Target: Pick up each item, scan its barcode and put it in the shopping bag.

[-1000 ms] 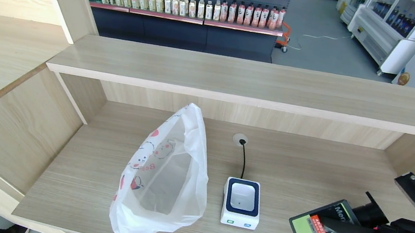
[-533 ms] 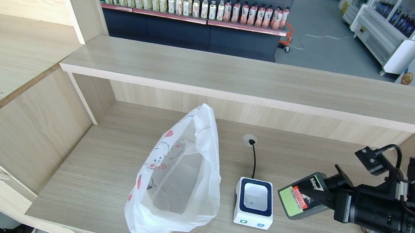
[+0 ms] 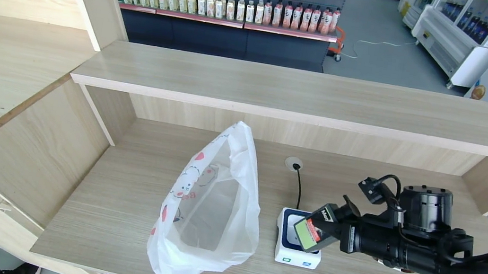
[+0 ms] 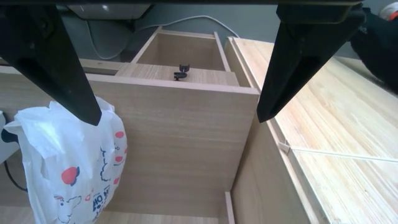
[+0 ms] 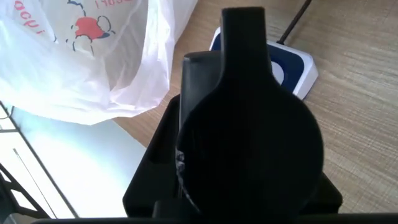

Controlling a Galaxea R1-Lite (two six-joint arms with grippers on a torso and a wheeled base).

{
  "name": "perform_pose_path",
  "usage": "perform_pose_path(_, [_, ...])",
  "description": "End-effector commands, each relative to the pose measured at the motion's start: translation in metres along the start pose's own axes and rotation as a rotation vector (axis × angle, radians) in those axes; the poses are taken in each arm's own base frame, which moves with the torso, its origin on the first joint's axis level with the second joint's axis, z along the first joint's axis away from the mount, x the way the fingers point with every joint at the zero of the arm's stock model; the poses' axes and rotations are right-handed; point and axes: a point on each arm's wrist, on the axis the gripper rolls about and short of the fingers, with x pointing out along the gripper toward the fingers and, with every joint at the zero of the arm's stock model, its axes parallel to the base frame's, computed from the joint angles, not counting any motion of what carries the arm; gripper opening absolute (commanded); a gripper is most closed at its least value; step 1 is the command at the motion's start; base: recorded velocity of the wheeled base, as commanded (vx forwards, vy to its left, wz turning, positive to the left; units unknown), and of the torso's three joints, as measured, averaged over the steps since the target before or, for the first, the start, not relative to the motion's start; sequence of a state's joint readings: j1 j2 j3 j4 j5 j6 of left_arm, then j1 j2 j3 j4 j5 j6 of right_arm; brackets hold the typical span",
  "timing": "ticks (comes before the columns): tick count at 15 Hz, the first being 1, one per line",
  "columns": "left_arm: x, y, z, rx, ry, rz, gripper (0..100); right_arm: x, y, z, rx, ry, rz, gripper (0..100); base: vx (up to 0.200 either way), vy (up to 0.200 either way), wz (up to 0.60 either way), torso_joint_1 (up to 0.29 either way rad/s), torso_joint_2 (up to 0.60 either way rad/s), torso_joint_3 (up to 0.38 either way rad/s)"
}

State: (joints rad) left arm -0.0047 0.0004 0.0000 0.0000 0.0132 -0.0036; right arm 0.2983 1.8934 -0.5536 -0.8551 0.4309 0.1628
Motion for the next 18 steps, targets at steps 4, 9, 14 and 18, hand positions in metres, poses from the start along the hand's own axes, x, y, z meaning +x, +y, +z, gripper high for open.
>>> perform_pose_path(4, [0.0,0.0,0.0,-0.001,0.0,0.001,100,0.026,-0.005,-0.015,0.006,0.065,0.021,0,0.0,0.0,0.0,0.0,0.0,0.0])
perform_pose_path(9, [0.0,0.0,0.0,0.01,0.0,0.001,100,0.041,-0.001,-0.007,-0.02,0.035,0.045,0,0.0,0.0,0.0,0.0,0.0,0.0])
perform_pose_path(14, [0.0,0.0,0.0,0.008,0.0,0.001,100,0.013,0.014,0.022,-0.012,-0.077,0.061,0,0.0,0.0,0.0,0.0,0.0,0.0])
perform_pose_path(18, [0.0,0.0,0.0,0.007,0.0,0.001,100,-0.041,0.035,0.037,-0.088,-0.189,0.063,0,0.0,0.0,0.0,0.0,0.0,0.0])
